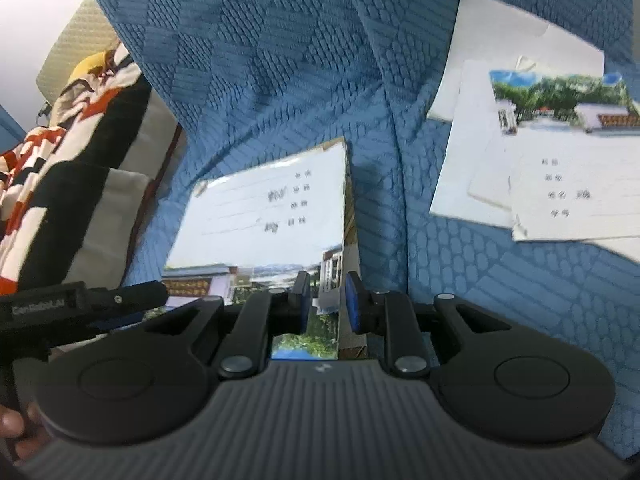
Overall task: Organize objects
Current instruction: 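Lay the sheet flat on the white book and open both grippers, then move both grippers to the remaining white photo-printed papers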
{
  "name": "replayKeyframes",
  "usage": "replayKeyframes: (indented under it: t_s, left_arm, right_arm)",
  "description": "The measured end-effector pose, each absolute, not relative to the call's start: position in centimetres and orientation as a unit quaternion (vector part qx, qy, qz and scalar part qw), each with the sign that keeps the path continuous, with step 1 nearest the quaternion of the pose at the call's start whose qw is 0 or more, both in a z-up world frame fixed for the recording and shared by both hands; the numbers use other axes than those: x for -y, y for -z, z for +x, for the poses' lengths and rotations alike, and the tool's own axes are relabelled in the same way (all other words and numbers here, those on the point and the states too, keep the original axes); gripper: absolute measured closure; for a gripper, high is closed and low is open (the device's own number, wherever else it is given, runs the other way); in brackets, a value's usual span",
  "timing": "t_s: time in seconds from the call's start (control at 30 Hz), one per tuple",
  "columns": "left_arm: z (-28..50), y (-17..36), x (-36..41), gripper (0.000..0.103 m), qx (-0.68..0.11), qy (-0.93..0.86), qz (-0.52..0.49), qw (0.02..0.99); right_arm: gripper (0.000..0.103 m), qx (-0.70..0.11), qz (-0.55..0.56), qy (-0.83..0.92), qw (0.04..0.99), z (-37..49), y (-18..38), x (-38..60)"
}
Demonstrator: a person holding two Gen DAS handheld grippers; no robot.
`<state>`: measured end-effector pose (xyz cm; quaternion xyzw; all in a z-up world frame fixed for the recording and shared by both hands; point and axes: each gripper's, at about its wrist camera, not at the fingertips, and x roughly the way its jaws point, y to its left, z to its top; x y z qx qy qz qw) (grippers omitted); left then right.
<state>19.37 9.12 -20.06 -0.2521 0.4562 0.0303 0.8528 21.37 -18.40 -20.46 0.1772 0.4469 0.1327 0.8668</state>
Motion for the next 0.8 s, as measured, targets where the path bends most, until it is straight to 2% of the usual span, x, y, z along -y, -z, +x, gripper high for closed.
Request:
replayKeyframes:
  t_s: [0.47, 0.8]
  left_arm:
    - [16.8, 13.6, -4.2, 0.054, -0.397, 0.02, -0.205, 0.894]
    - [15.7, 10.9, -0.1, 0.051, -0.381, 0.071, -0.213, 0.897]
  right_arm:
    - [0.08, -0.385, 0.159, -0.139, 0.898, 16.4, 14.1, 20.8]
    - [0.08, -0.372, 0.154, -0.119, 0.908, 12.0, 12.4, 22.7]
